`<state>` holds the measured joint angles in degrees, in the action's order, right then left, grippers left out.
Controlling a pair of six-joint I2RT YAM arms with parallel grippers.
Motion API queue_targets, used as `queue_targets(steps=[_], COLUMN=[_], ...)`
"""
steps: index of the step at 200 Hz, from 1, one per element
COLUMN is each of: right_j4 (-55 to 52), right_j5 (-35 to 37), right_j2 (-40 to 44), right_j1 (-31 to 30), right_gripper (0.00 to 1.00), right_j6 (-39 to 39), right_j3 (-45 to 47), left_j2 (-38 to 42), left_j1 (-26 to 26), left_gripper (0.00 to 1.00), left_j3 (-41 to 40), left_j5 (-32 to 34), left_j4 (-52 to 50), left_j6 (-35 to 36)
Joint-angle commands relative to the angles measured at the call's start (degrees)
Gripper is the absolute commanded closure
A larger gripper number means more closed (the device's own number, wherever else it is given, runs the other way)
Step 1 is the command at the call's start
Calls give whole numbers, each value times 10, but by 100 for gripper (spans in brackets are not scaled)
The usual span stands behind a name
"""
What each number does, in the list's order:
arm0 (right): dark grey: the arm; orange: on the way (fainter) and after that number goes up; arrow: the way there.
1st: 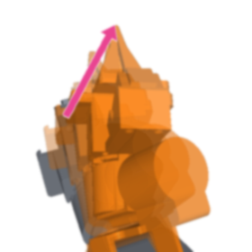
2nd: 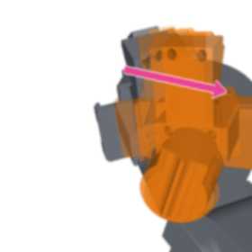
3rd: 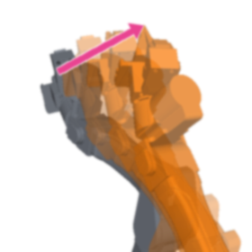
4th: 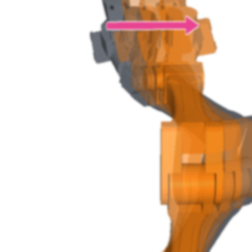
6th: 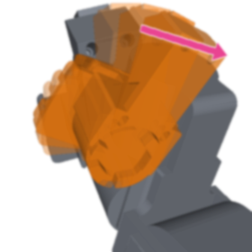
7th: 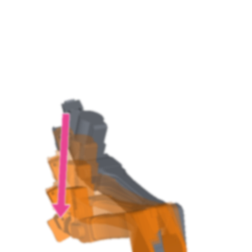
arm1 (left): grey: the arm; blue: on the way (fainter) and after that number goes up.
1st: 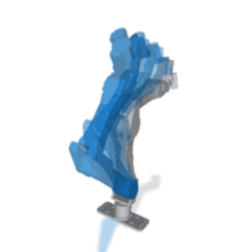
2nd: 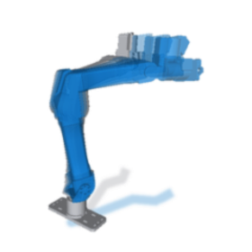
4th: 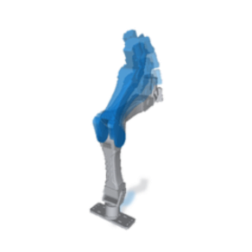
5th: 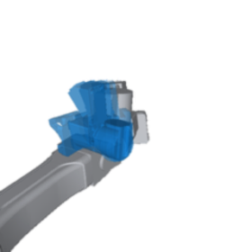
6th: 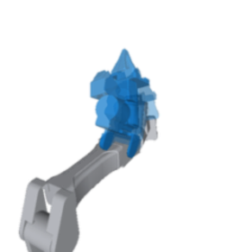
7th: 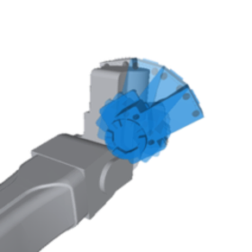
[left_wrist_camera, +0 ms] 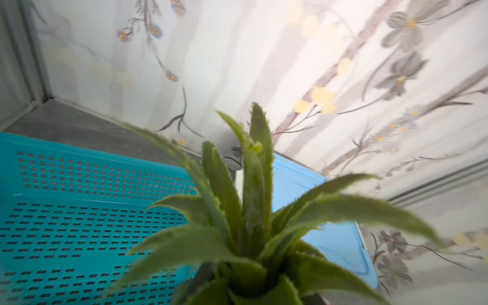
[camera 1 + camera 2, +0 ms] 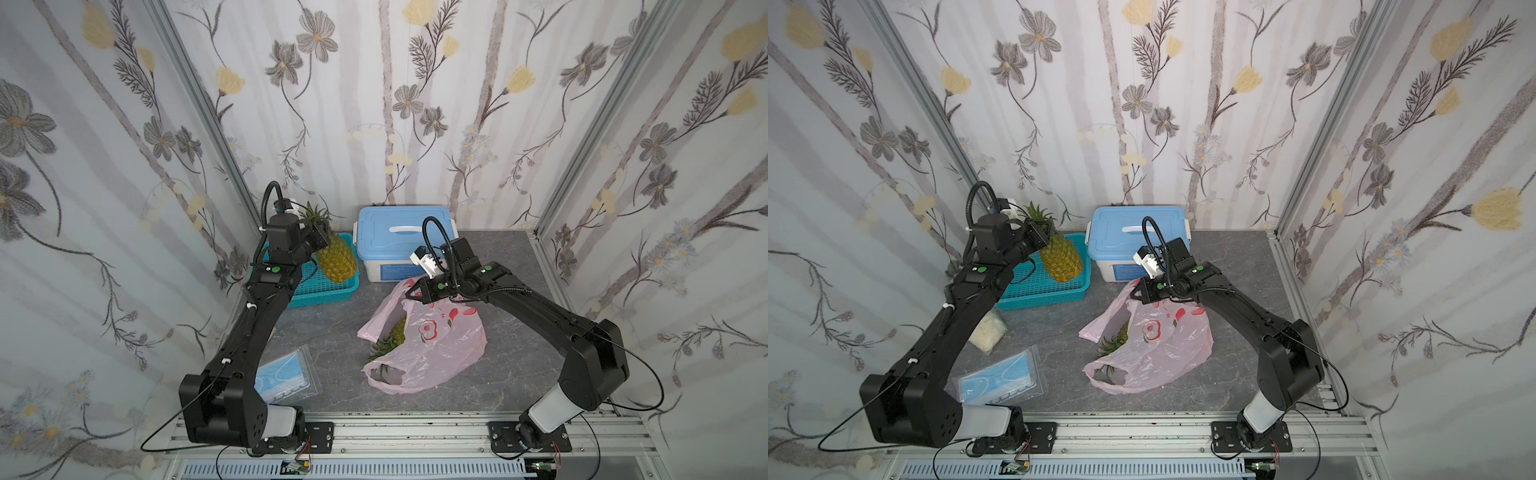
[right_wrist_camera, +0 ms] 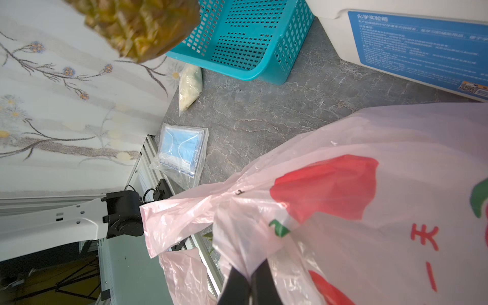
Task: Place the pineapple into a plastic bag & tie a knot
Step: Adjust the pineapple.
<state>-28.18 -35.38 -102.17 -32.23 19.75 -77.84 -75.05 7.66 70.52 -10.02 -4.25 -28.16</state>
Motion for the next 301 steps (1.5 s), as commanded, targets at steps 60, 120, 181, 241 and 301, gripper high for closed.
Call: queue_targets(steps=[60, 120, 181, 241, 301], right_j4=[-27, -19, -3, 158, 408], right_j5=[0, -13, 45, 153, 168], right_j2=[-30, -29, 20, 286, 354], right_j1=[2, 3, 2, -49, -174], right_gripper=[100, 100, 39, 11, 0], right_j6=[-11, -4, 35, -46, -179], right_j3=[-32, -24, -18, 153, 295], left_j2=[213, 247, 244, 240, 243], left_j1=[199, 276, 277, 278, 280], left_gripper=[100, 100, 100, 100, 100], left_j3=[-132, -248, -254, -252, -229], left_j5=[-191, -88, 17, 178, 222], left_j4=[125, 167, 179, 157, 73], left_j6=[50, 88, 47, -173, -355])
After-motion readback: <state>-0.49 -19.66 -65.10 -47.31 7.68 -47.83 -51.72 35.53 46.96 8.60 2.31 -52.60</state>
